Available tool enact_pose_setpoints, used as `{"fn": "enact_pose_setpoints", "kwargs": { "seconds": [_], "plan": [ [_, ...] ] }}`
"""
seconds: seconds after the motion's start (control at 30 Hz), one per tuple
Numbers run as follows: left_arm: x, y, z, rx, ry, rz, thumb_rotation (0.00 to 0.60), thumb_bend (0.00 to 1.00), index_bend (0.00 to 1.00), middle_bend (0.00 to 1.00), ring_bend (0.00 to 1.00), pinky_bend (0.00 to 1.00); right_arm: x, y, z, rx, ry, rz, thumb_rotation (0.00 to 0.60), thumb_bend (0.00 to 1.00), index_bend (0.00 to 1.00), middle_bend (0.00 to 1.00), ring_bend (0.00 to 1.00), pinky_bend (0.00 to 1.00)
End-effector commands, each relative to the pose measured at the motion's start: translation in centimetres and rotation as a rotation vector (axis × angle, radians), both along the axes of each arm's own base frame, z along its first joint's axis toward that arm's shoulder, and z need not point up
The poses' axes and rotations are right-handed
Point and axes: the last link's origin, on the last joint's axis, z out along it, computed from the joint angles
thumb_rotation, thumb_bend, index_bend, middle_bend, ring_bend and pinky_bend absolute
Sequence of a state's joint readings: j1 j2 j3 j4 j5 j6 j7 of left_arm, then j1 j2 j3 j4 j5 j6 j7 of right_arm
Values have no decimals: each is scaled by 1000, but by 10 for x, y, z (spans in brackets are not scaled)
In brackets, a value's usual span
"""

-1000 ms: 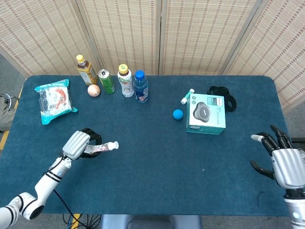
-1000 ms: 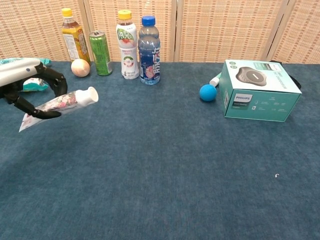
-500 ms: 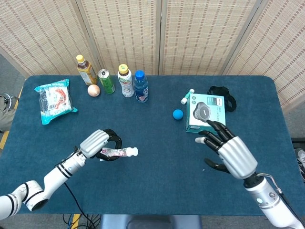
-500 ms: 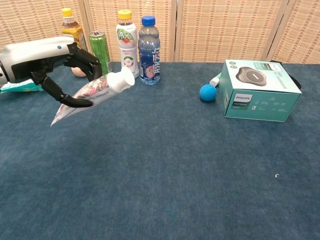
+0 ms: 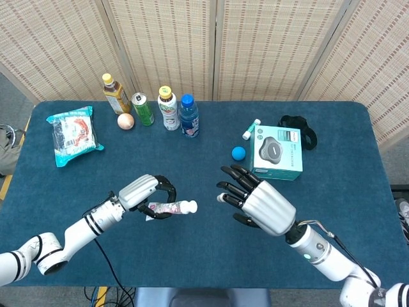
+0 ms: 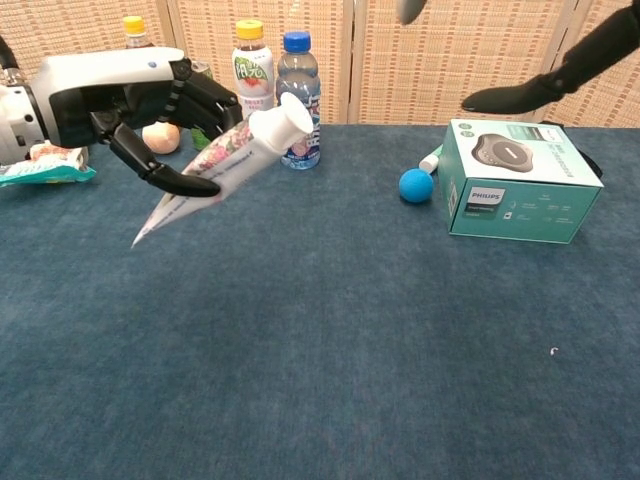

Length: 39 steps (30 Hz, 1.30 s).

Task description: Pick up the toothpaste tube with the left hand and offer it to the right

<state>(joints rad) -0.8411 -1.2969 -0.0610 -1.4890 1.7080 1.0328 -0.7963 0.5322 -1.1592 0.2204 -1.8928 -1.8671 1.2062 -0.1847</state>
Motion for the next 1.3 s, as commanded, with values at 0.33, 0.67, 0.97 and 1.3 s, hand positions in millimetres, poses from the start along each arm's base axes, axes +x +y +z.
{"fn": "enact_pose_setpoints", "kwargs": {
  "seconds": [0.33, 0.67, 0.97, 1.3],
  "plan": [
    [13, 1, 1, -67, -17, -16, 600, 333, 634, 665, 425, 303, 30, -13, -22, -3, 20, 107, 600, 82, 418, 324, 72, 154],
    [17, 5, 5, -114, -52, 5, 600, 334, 635, 666, 425, 303, 41, -16, -33, 2, 32, 139, 600, 82, 429, 324, 72, 154],
    [17, 5, 5, -127, -55, 0, 600, 334, 635, 666, 425, 303, 49, -21, -39, 8, 44, 149, 600, 84, 433, 326, 72, 155],
    [17, 5, 4, -134, -53, -4, 600, 335, 637, 666, 425, 303, 52, -23, -44, 15, 48, 144, 600, 99, 473, 334, 72, 155]
  ]
}}
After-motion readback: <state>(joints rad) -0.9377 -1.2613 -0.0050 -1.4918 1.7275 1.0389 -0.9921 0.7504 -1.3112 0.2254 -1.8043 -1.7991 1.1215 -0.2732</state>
